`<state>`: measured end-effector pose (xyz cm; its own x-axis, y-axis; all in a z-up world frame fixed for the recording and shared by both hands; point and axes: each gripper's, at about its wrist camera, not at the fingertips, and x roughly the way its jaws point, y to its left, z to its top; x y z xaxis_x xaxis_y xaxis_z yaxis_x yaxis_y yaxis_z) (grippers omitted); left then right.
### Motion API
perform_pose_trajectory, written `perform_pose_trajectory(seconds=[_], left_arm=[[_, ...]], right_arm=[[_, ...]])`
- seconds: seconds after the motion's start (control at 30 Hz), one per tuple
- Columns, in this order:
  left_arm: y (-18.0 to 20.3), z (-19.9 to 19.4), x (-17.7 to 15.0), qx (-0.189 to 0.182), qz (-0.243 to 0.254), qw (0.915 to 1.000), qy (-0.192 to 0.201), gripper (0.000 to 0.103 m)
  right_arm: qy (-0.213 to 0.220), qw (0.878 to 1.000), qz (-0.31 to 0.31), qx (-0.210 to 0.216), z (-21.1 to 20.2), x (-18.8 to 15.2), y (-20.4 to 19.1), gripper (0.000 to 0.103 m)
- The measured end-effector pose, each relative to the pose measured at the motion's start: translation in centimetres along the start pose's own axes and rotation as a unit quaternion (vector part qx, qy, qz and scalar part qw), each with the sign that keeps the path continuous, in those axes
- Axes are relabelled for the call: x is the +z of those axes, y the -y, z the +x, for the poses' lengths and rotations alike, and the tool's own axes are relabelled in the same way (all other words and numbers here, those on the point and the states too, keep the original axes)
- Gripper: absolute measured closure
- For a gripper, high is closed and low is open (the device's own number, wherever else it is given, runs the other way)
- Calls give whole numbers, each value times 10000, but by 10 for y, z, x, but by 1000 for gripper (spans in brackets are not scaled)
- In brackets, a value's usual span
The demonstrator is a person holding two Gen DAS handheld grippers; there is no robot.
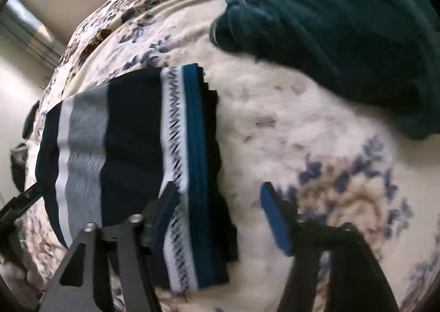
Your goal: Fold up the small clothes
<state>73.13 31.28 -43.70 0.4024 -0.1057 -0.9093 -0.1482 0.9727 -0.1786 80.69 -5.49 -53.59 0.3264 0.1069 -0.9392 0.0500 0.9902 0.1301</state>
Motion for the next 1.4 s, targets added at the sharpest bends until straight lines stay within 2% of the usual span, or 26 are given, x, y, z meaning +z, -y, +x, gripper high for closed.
perform_pose_trajectory(seconds=[0.03, 0.1, 0.17, 0.3, 0.53, 0.7, 0.97, 1.3, 1.4], left_arm=[[4, -4, -7, 83, 3, 10000, -1, 23], [12, -9, -17, 244, 33, 9997, 17, 10], [22, -13, -25, 555, 143, 9983, 79, 9], [35, -21, -32, 989, 306, 9944, 213, 4], [50, -50, -41, 886, 343, 9948, 377, 3], [62, -87, -52, 908, 428, 9932, 590, 4], [83, -177, -79, 852, 370, 9903, 1034, 4], [116, -334, -138, 812, 561, 9820, 1611, 4], [122, -380, -152, 760, 593, 9806, 1709, 3]], right_arm=[[61, 9999, -76, -128, -9, -3, -7, 20], [187, 9988, -154, -432, -18, -3, -31, 19], [205, 9974, -181, -664, -23, -8, -41, 0], [458, 9913, -285, -1198, -39, -26, -52, 0], [745, 9876, -332, -1341, -73, -42, -65, 0], [963, 9845, -398, -1409, -111, -55, -70, 0], [1531, 9769, -468, -1419, -213, -80, -74, 0], [2031, 9712, -450, -1158, -381, -151, -69, 0], [2248, 9654, -519, -1217, -430, -173, -71, 0]])
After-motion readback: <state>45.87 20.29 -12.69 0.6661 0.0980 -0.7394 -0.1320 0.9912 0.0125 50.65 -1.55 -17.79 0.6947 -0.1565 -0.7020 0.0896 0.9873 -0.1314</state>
